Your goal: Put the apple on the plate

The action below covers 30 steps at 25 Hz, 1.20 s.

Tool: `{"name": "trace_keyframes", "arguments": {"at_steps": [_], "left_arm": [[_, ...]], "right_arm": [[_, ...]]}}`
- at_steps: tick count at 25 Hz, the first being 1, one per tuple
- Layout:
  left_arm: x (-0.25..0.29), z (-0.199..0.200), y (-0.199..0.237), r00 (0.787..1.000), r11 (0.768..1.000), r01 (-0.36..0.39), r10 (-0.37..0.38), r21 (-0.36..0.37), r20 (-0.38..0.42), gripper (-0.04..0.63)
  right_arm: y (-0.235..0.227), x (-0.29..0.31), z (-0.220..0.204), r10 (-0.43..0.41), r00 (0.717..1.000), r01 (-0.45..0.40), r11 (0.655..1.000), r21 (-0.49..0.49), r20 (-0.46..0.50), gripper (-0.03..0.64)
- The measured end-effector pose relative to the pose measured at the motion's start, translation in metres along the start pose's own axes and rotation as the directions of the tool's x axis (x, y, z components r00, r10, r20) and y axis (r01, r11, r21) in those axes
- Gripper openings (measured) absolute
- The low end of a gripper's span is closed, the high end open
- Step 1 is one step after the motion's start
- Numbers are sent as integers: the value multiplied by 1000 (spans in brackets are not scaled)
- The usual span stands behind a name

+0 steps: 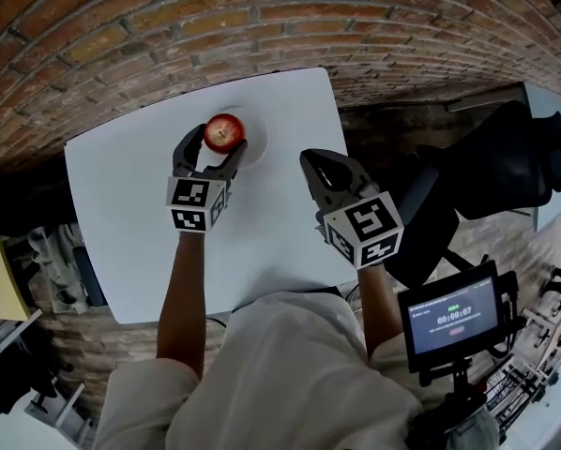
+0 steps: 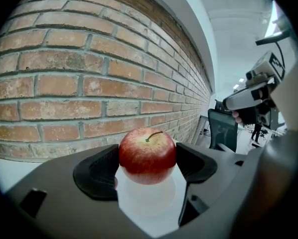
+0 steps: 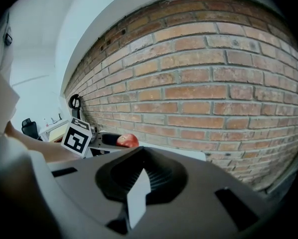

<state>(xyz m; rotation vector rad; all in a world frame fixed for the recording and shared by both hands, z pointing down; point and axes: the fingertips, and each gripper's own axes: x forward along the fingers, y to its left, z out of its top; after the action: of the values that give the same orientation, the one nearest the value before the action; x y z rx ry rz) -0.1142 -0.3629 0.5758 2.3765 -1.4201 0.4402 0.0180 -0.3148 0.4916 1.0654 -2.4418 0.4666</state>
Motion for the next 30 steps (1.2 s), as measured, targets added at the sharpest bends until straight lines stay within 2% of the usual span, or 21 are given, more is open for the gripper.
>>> {"name": "trace_keyframes", "arguments": {"at_steps": [14, 21, 30], "left_arm": [[26, -31, 2, 998, 999, 23, -25, -38, -58, 365], [38, -56, 4, 993, 999, 23, -28, -44, -116, 365], [43, -63, 2, 993, 999, 23, -28, -44, -118, 365]], "right_arm": [[-1, 6, -12, -4, 999, 4, 1000, 19, -32, 3], [-1, 7, -14, -1, 999, 2, 1000, 25, -39, 3], [-3, 5, -19, -4, 999, 6, 999, 32, -48, 3]]}}
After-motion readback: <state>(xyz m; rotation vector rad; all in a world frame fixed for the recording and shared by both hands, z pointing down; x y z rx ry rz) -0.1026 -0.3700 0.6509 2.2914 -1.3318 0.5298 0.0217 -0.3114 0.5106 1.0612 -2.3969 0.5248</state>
